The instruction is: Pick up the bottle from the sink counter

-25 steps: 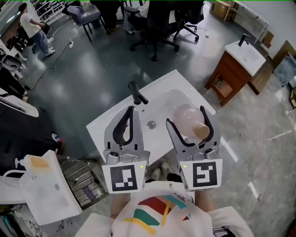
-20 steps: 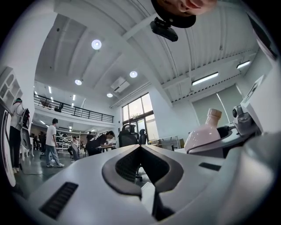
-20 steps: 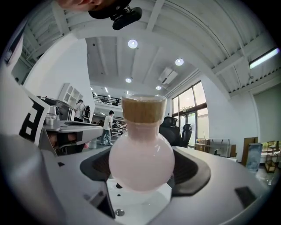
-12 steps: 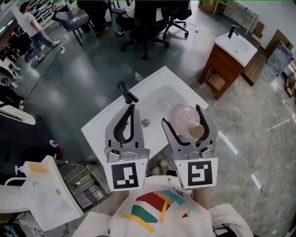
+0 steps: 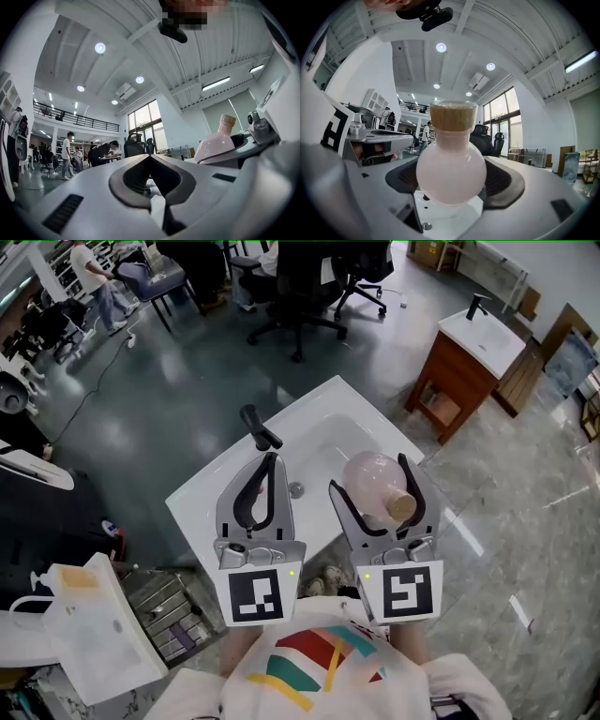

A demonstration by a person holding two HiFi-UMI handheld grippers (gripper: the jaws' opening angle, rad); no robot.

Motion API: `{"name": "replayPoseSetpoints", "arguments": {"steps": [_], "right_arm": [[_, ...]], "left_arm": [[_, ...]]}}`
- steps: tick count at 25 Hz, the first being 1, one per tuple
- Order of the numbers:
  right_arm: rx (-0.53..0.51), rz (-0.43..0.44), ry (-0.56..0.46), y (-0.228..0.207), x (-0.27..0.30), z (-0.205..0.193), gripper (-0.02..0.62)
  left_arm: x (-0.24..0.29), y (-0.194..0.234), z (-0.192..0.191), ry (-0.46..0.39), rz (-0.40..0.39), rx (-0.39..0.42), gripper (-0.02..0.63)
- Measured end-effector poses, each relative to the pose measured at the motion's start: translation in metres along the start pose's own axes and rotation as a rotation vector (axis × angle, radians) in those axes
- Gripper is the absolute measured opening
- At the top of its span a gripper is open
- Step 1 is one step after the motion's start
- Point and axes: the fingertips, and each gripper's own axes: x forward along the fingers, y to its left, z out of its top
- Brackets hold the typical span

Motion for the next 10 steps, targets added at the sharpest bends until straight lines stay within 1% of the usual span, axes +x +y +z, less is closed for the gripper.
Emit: {"name": "replayPoseSetpoints", "arguments": {"steps": [10], "right_arm": [[0.008,-0.013,0.002,-0.0062,-0.0007,-0.0026,0.396]], "left_arm": [[0.0028,-0.0031,-0.0013,0.001,-0.005,0.005,0.018]]}}
